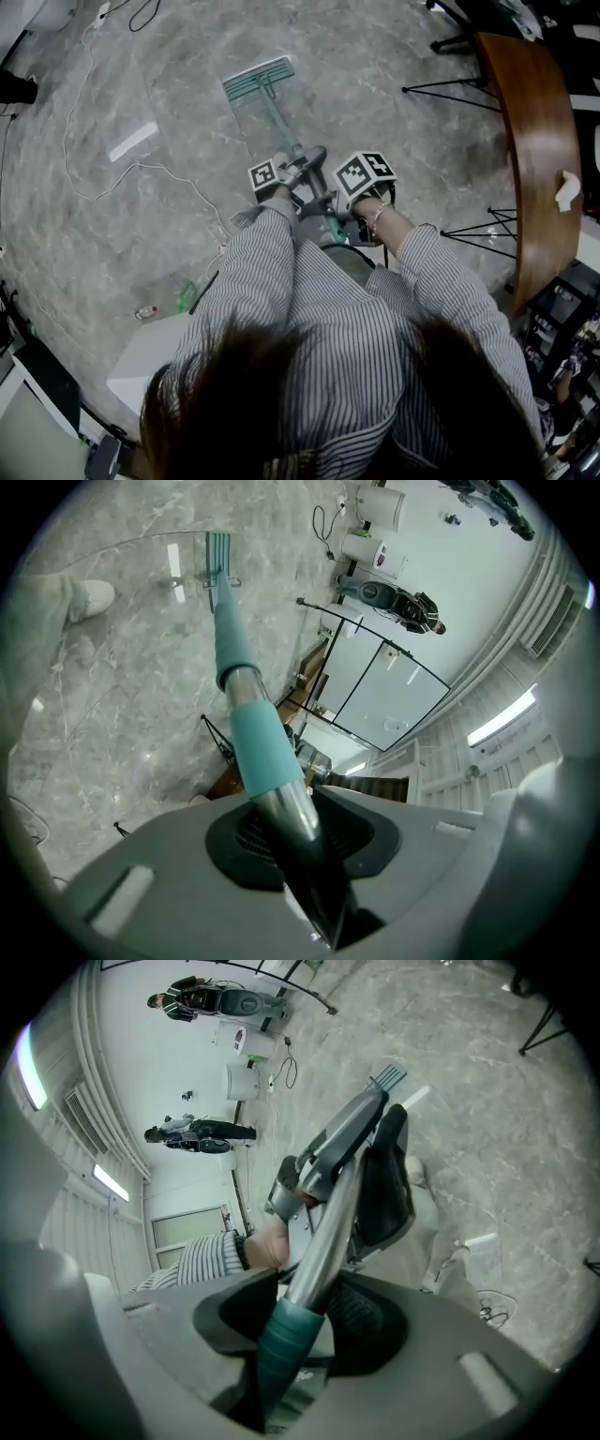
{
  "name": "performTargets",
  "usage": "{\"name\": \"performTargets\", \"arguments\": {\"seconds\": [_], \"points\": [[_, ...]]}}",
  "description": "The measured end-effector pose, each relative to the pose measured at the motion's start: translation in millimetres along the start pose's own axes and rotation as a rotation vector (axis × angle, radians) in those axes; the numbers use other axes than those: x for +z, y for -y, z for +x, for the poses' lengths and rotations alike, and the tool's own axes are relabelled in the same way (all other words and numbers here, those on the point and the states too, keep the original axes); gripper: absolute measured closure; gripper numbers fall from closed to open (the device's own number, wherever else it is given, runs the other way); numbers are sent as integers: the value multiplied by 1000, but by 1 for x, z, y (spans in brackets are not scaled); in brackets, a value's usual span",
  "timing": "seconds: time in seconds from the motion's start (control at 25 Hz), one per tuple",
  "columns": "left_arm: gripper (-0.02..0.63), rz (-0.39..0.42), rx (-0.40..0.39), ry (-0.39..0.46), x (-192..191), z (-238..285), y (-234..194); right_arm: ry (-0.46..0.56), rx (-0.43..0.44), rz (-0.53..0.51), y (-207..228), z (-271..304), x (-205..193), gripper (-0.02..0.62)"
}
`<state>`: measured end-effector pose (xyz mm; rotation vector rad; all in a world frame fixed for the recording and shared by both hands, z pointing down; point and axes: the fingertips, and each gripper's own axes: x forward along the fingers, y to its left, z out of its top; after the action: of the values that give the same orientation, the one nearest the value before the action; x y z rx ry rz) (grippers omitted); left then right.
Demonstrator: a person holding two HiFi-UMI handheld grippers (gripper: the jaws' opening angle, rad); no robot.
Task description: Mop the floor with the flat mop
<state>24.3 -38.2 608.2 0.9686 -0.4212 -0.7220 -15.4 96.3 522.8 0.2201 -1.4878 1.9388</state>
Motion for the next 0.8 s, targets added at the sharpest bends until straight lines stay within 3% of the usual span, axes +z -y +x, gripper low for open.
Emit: {"name": "performTargets", "arguments": {"seconds": [0.4, 0.8], "points": [[509, 44, 46, -72, 122, 41, 65, 12, -14, -2, -54, 14, 139, 440], [508, 63, 50, -92, 217, 82, 113, 51, -23, 0, -88, 14, 248, 440]]}}
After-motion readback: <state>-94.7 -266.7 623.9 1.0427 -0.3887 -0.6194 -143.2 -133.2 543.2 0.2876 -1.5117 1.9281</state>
